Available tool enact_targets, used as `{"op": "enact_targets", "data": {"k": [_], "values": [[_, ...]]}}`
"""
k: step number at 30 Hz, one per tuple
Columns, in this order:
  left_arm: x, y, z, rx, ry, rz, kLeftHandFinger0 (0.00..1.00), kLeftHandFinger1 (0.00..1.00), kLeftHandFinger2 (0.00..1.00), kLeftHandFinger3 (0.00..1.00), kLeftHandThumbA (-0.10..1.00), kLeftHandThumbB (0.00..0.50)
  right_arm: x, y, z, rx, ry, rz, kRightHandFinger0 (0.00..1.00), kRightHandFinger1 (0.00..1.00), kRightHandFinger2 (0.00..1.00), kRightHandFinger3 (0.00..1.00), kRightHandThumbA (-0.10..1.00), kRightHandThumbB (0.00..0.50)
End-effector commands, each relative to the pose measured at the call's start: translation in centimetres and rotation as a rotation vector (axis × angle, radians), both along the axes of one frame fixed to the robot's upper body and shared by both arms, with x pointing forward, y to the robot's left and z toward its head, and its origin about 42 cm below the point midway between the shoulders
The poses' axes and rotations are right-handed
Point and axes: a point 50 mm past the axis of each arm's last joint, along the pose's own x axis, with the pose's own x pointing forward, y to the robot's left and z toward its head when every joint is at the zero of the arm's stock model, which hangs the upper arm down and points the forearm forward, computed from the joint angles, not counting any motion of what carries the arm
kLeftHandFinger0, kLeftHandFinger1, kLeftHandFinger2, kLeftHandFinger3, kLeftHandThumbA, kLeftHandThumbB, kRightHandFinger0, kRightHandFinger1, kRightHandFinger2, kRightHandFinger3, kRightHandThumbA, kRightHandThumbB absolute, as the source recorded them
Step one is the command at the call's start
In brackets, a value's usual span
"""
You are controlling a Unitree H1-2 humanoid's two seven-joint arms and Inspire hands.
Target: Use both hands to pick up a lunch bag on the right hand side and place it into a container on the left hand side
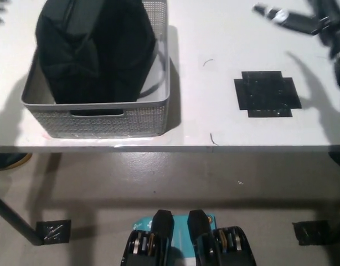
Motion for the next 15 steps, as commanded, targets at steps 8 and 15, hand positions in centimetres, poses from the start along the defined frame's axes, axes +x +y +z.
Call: {"op": "enact_targets", "data": {"k": [8,15], "values": [[-4.2,-2.3,13.2,-0.144,-0.415,-0.198,1.0,1.0,1.0,1.0,1.0,0.409,-1.6,-2.6,1.6,0.025,-0.045,-0.035,1.0,1.0,1.0,1.0,1.0,0.234],[-8.6,-1.7,11.7,-0.197,-0.462,-0.258,1.0,1.0,1.0,1.0,1.0,0.398,-2.8,-2.7,0.9,0.114,-0.072,0.002,1.0,1.0,1.0,1.0,1.0,0.218]]}}
